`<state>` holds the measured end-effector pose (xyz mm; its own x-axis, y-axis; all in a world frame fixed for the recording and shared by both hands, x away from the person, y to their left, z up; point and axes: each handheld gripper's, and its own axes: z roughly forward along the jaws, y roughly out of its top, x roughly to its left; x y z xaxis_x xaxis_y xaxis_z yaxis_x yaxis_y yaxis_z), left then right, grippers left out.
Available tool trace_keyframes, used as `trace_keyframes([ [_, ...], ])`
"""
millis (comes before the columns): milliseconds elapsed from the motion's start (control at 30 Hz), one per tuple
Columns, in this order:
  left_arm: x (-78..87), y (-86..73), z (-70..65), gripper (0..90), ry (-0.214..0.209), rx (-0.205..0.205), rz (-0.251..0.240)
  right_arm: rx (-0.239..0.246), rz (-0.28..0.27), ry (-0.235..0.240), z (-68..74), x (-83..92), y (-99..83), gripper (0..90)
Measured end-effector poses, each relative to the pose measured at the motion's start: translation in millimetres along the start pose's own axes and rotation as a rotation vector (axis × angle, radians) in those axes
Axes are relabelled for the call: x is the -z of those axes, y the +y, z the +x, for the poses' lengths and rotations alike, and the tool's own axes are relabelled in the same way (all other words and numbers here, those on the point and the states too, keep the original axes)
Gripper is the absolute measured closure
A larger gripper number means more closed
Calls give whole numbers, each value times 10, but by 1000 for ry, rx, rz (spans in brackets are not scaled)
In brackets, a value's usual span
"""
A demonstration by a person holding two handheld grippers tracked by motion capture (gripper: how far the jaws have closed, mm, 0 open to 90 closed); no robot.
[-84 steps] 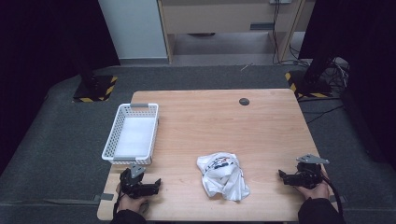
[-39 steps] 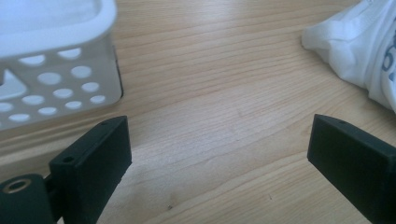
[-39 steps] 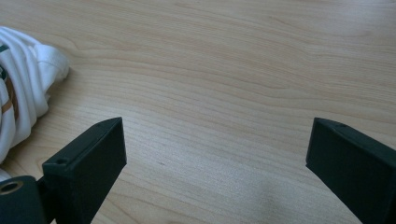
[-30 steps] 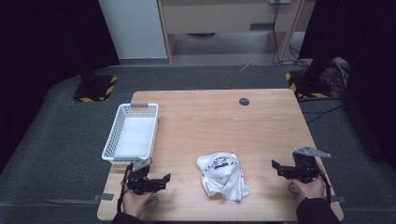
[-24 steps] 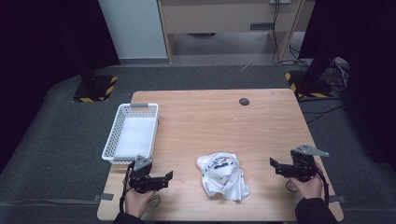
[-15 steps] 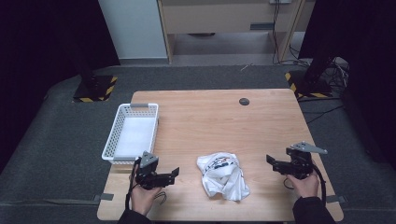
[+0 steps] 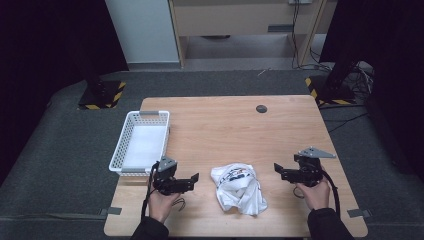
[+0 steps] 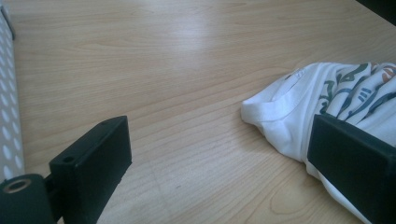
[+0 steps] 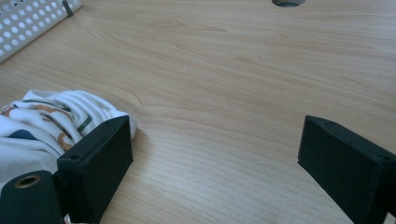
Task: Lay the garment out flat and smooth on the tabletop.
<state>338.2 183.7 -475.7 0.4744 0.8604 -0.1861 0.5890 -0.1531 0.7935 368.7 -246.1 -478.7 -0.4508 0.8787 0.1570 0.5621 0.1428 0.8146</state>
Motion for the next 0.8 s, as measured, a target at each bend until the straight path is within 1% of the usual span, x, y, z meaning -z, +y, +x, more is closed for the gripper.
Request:
trace_keyframes([
  [200, -98, 67, -54, 58, -8, -25, 5, 4, -3, 24, 45, -67, 37, 121],
  [467, -239, 128, -123, 57, -19, -45, 13, 3, -5, 46, 74, -131, 91, 133],
  [533, -264, 139, -132, 57, -24, -43, 11, 2, -9, 51, 88, -147, 102, 134],
  [667, -315, 154, -131, 60, -37, -26, 6, 5, -9, 58, 116, -185, 121, 134],
  [800, -356, 166, -126, 63, -35, -19, 5, 5, -8, 64, 134, -224, 128, 139],
])
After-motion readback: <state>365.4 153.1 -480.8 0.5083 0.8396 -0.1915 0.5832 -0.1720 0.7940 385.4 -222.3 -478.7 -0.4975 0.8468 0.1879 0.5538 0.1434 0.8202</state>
